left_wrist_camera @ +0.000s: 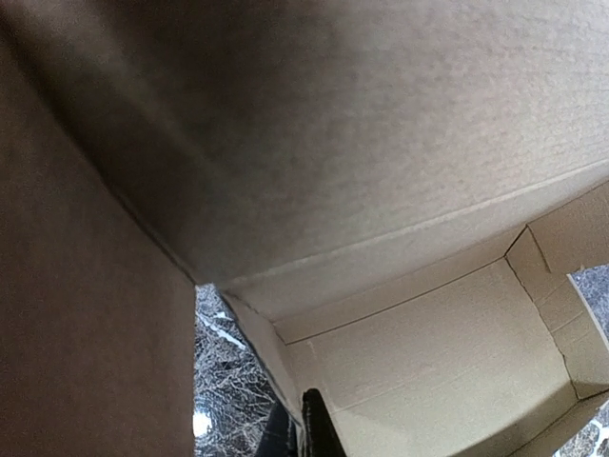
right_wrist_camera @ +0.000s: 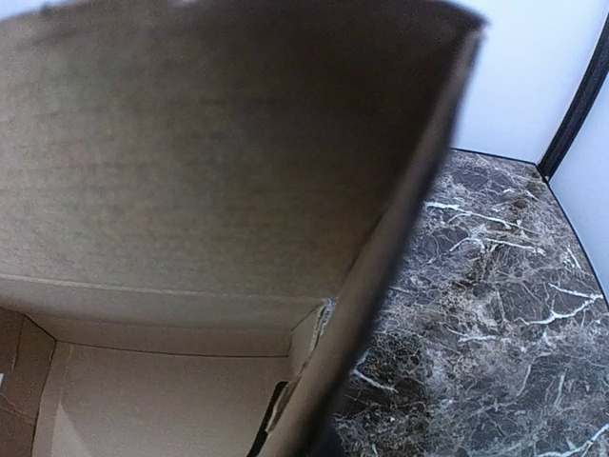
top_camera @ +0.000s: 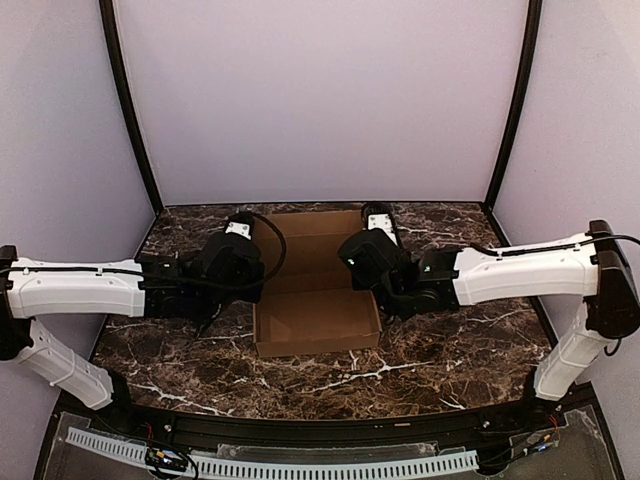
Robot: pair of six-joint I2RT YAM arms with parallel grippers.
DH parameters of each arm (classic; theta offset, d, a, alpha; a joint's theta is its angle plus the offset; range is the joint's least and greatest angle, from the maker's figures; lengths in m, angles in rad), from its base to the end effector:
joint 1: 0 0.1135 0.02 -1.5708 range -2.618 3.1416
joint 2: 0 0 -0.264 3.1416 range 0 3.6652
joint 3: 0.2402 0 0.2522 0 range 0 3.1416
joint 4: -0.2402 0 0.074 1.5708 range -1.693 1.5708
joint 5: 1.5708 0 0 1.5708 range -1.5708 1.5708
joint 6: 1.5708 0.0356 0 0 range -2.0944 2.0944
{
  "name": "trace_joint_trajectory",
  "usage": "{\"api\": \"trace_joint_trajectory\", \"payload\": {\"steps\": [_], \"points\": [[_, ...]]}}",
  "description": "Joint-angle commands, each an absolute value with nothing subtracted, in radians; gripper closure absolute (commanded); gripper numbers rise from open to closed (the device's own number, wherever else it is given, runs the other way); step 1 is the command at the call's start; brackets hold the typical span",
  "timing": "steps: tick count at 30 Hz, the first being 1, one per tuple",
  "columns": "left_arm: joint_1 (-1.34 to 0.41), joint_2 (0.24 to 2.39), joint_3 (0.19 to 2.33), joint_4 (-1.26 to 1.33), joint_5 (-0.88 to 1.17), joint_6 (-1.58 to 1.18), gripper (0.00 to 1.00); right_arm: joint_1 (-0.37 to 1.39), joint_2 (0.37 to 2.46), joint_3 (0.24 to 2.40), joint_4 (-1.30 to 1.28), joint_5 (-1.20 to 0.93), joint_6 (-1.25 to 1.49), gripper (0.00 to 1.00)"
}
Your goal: Fold the paper box
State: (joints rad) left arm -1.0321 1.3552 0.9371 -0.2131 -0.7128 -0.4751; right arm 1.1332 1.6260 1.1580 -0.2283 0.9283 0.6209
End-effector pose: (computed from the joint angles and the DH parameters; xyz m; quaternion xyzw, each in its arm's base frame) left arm 0.1704 -0.2398 0.2672 0.0779 0.8469 -0.0634 0.5223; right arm 0.1756 0.3080 0.2590 -0.0219 0.8317 0.0318 0.5539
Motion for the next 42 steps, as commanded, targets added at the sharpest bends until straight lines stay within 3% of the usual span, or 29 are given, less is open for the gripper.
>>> {"api": "trace_joint_trajectory", "payload": {"steps": [1,14,26,36,42], "points": [[-1.126,1.373,0.888,-0.165,-0.594,-0.513,0.99,1.223,1.622,1.094,-0.181,0.809,0.677,1.0],[-1.299,1.409,0.803,-0.188,-0.749,-0.662,0.98,1.329,1.626,0.966,-0.205,0.887,0.875,1.0],[-1.365,1.38,0.754,-0.222,-0.757,-0.7,0.55,1.353,1.581,0.905,-0.254,0.895,0.969,0.78],[-1.379,1.3,0.721,-0.26,-0.703,-0.728,0.51,1.377,1.516,0.863,-0.301,0.877,1.004,0.61],[-1.384,1.243,0.699,-0.278,-0.586,-0.724,0.51,1.398,1.417,0.804,-0.32,0.827,0.998,0.58]]}}
